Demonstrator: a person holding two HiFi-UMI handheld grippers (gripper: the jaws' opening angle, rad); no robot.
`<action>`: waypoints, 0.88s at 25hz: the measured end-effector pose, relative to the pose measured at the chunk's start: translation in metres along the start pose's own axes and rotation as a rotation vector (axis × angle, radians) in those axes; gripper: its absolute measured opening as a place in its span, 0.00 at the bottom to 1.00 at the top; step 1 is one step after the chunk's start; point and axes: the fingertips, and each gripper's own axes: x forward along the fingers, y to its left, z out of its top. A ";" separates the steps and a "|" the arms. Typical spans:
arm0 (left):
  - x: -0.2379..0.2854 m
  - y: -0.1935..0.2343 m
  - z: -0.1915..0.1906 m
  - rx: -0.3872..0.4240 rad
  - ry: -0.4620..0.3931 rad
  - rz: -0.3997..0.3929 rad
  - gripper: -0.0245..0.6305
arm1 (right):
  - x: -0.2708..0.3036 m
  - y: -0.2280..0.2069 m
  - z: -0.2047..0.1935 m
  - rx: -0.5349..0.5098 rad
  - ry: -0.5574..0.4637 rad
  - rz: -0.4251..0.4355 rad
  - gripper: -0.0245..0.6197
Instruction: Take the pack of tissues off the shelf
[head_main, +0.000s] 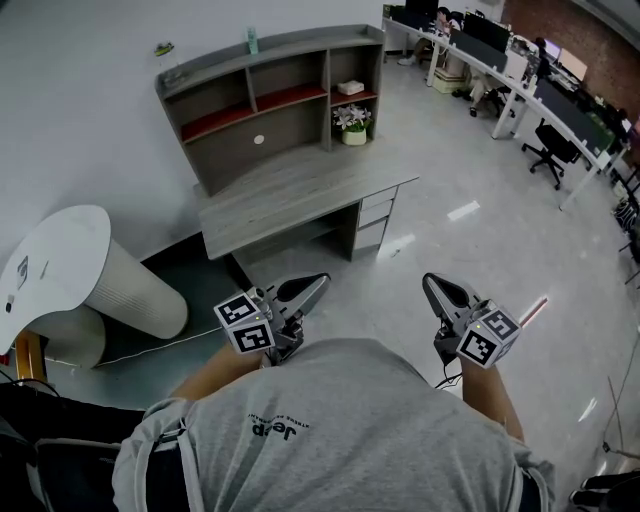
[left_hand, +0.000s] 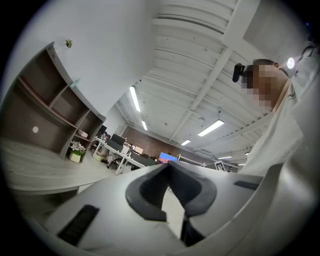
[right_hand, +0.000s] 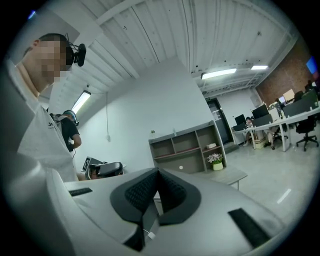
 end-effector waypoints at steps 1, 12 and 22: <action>0.000 0.000 0.000 0.000 -0.001 0.001 0.08 | -0.001 -0.002 0.002 0.011 -0.010 -0.002 0.06; 0.015 -0.007 -0.004 -0.007 -0.036 0.021 0.08 | -0.018 -0.015 0.012 -0.010 -0.010 0.009 0.06; 0.046 -0.010 -0.010 -0.023 -0.017 -0.013 0.08 | -0.038 -0.043 0.016 0.003 -0.020 -0.030 0.07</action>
